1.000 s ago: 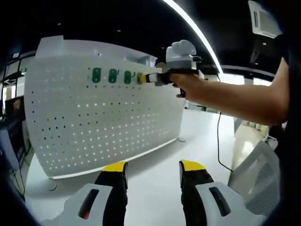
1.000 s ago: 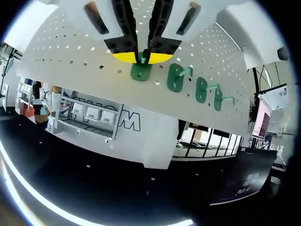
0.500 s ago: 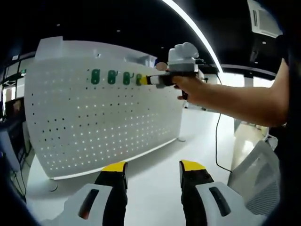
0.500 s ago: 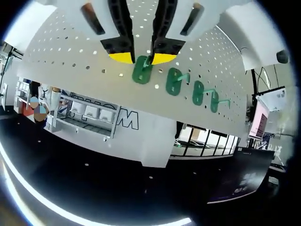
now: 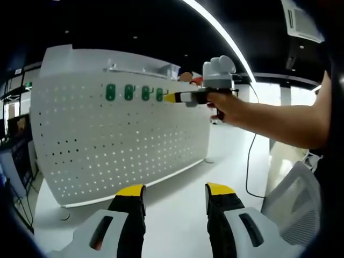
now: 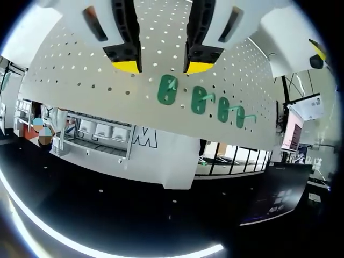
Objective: Insert the hook assembly into the mounting plate slot until the hook locks in place.
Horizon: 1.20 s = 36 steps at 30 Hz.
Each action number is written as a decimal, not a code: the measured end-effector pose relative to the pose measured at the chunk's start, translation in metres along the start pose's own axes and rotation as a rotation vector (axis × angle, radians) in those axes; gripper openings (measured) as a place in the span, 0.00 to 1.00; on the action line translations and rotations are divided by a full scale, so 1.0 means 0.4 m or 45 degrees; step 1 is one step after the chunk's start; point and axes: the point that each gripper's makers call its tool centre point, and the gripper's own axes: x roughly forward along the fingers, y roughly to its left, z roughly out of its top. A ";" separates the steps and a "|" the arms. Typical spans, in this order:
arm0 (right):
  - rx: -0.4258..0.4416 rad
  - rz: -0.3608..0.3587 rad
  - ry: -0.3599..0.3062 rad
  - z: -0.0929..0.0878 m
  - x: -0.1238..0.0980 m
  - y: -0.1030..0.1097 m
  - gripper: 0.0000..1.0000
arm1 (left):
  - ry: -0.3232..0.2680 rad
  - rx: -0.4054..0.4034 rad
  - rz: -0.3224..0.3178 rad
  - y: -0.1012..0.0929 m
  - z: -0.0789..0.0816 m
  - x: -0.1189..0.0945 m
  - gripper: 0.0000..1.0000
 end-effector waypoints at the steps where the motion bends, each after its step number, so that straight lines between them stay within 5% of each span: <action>1: 0.012 0.009 0.001 0.000 -0.004 0.002 0.34 | -0.002 0.001 0.003 0.000 0.002 -0.001 0.45; 14: 0.050 0.225 -0.056 0.014 -0.106 0.046 0.44 | -0.022 0.025 0.070 -0.009 0.035 -0.035 0.45; 36: 0.074 0.406 -0.034 -0.027 -0.367 -0.001 0.53 | -0.062 0.050 0.208 0.018 0.086 -0.093 0.49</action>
